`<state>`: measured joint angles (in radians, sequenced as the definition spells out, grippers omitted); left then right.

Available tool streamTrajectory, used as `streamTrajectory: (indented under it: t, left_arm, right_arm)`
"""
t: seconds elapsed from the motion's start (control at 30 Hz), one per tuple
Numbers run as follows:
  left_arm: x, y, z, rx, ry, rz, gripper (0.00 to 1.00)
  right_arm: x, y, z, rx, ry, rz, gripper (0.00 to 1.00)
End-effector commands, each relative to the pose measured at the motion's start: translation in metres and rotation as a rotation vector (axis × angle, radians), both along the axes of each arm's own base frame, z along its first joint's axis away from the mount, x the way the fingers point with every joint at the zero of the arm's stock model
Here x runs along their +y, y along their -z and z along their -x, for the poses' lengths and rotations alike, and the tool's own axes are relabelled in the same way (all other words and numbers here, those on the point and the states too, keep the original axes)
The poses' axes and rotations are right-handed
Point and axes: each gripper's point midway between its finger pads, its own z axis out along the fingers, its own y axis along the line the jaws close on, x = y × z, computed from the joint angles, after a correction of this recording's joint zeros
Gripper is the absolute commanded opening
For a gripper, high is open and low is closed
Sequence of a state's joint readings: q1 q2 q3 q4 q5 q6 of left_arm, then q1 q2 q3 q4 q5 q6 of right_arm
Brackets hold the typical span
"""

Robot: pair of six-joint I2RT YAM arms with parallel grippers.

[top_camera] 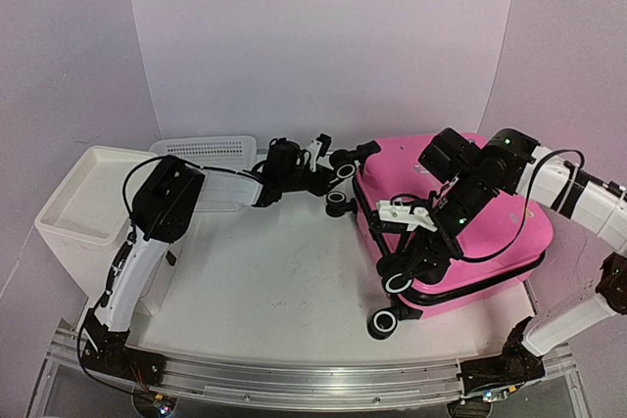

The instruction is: Open, take out, and arrange the luggage

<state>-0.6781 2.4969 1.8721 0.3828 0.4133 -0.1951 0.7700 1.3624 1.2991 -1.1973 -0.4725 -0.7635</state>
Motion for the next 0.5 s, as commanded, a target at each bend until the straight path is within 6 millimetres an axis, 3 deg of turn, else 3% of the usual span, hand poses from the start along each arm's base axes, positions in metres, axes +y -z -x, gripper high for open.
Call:
streamTrajectory:
  t: [0.0, 0.1, 0.17, 0.3, 0.43, 0.47]
  left_arm:
    - [0.057, -0.055, -0.014, 0.022, -0.155, -0.016, 0.36]
    - [0.073, -0.086, 0.024, 0.07, -0.105, 0.004, 0.49]
    - [0.079, -0.102, 0.053, 0.122, -0.052, 0.035, 0.53]
    - [0.077, -0.131, 0.128, 0.169, 0.119, 0.08, 0.69]
    - [0.078, -0.143, 0.201, 0.16, 0.22, 0.075, 0.69]
    - [0.085, -0.143, 0.211, 0.16, 0.2, 0.073, 0.69]
  right_arm:
    - [0.021, -0.037, -0.025, 0.109, 0.314, -0.042, 0.0]
    - [0.035, -0.051, -0.069, 0.079, 0.495, -0.02, 0.0]
    - [0.047, -0.062, -0.088, 0.06, 0.519, -0.037, 0.0]
    - [0.063, -0.081, -0.127, -0.003, 0.59, -0.073, 0.0]
    - [0.08, -0.088, -0.163, 0.002, 0.684, -0.102, 0.0]
    - [0.083, -0.088, -0.17, 0.002, 0.706, -0.105, 0.0]
